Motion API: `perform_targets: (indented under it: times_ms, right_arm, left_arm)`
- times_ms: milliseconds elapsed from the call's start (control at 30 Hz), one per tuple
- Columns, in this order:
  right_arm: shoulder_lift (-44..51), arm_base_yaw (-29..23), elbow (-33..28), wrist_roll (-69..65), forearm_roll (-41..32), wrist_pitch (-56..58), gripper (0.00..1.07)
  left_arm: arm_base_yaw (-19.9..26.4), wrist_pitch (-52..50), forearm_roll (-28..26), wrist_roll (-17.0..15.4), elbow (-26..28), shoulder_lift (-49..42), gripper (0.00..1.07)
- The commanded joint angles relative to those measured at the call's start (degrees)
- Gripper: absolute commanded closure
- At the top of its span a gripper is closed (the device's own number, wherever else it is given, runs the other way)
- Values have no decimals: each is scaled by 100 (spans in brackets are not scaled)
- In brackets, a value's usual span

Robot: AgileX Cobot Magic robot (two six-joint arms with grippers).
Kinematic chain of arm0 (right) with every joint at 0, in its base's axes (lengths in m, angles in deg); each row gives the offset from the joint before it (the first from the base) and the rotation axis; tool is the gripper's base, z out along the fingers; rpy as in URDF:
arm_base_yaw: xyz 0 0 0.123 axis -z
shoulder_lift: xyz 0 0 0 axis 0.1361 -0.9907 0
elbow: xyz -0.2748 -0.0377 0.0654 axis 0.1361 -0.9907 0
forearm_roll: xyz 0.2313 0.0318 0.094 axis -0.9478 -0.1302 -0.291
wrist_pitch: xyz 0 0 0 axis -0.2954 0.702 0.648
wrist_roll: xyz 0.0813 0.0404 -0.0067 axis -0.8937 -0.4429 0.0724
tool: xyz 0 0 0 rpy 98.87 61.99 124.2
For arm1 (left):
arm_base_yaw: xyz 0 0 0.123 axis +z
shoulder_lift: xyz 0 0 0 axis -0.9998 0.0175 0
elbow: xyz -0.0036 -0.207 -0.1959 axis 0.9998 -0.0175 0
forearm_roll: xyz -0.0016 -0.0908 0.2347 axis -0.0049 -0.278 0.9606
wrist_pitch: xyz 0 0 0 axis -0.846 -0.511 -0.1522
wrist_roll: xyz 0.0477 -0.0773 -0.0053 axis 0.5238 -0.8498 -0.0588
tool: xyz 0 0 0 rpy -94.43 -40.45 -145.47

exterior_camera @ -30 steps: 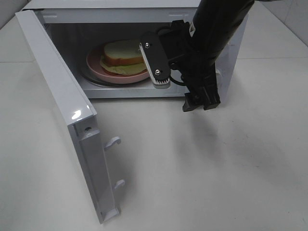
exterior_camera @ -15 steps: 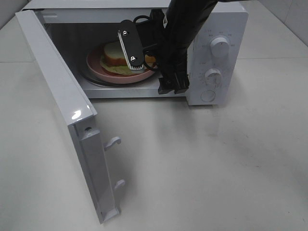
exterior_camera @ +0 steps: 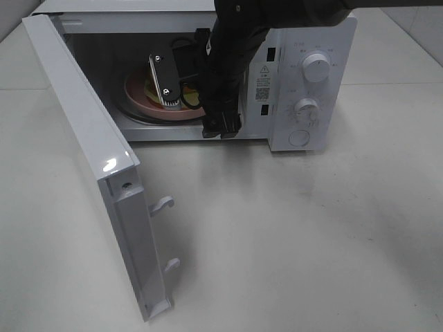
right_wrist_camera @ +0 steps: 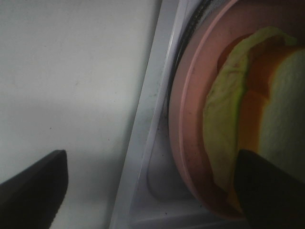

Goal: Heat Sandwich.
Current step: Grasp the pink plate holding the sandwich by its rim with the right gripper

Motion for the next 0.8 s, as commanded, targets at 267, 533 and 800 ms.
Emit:
perform_targets:
  times_ms: [267,533,800]
  right_arm:
    - [-676,-6,756,-40,-69,-34,18]
    - [-1146,57,1283,-46,-80,-6,20]
    - [-1283,63,1306,-46,-149,23,42]
  left_arm:
    - [17,-52,-69,-17,-11,-126,5]
    - [17,-52,-69,-17,-11,-126,5]
    - [17,-52,-69,-17,-11,-126,5]
